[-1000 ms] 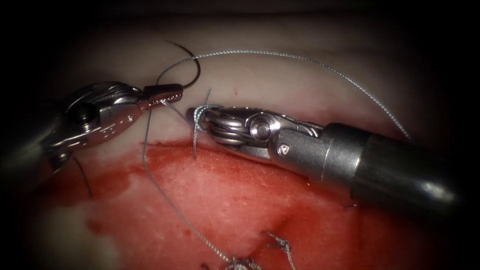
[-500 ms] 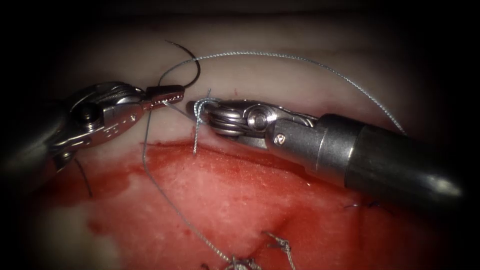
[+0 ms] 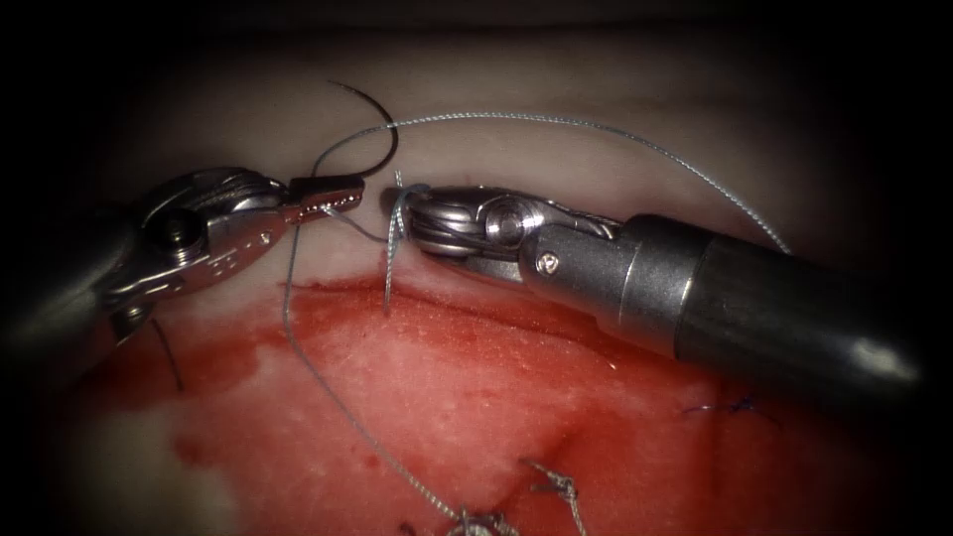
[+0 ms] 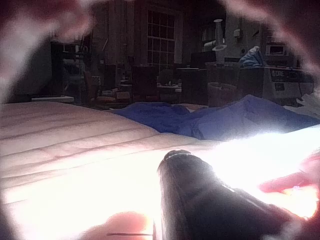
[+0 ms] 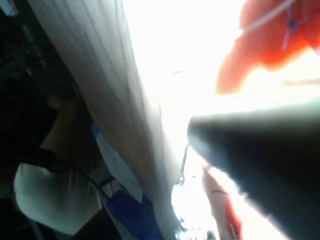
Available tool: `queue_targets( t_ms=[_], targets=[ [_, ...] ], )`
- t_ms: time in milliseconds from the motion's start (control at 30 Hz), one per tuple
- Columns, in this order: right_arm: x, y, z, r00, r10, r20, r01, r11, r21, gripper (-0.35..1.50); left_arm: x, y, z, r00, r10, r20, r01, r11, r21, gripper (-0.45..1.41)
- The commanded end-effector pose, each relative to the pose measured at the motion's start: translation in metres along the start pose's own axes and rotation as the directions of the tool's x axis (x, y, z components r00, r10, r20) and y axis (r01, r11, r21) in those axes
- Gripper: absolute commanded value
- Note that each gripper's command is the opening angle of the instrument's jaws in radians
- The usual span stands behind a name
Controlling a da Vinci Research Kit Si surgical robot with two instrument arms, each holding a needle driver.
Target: Wound Closure
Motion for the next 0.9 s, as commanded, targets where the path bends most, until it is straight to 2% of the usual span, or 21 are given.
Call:
queue_targets(
  t_ms=[33, 233, 467, 567, 800, 900],
  targets=[
    [-0.0017, 0.0009, -0.001, 1.0, -0.01, 0.002, 0.01, 1.0, -0.025, -0.35, -0.0004, -0.0016, -0.0003, 1.0, 0.005, 0.002, -0.005, 1.0, 0.006, -0.45],
    [-0.0016, 0.0013, -0.0034, 0.997, -0.074, -0.03, 0.07, 0.99, -0.121, -0.35, -0.0023, -0.0013, 0.0005, 0.996, -0.01, 0.086, 0.01, 1.0, 0.01, -0.45],
    [-0.0008, 0.0006, -0.0055, 0.975, -0.201, -0.1, 0.17, 0.952, -0.253, -0.35, -0.0059, -0.0022, 0.0041, 0.976, -0.066, 0.207, 0.06, 0.998, 0.035, -0.45],
    [-0.0004, 0.0006, -0.0058, 0.941, -0.306, -0.147, 0.23, 0.894, -0.385, -0.35, -0.0069, -0.0022, 0.0057, 0.975, -0.075, 0.212, 0.067, 0.997, 0.042, -0.45],
    [-0.0004, 0.001, -0.007, 0.863, -0.488, -0.133, 0.348, 0.764, -0.544, -0.35, -0.0086, -0.0018, 0.0079, 0.97, -0.079, 0.232, 0.066, 0.996, 0.062, -0.45],
    [-0.0004, 0.001, -0.0078, 0.838, -0.535, -0.106, 0.391, 0.724, -0.569, -0.35, -0.0094, -0.0021, 0.0085, 0.965, -0.093, 0.245, 0.078, 0.994, 0.071, -0.45]
  ],
)
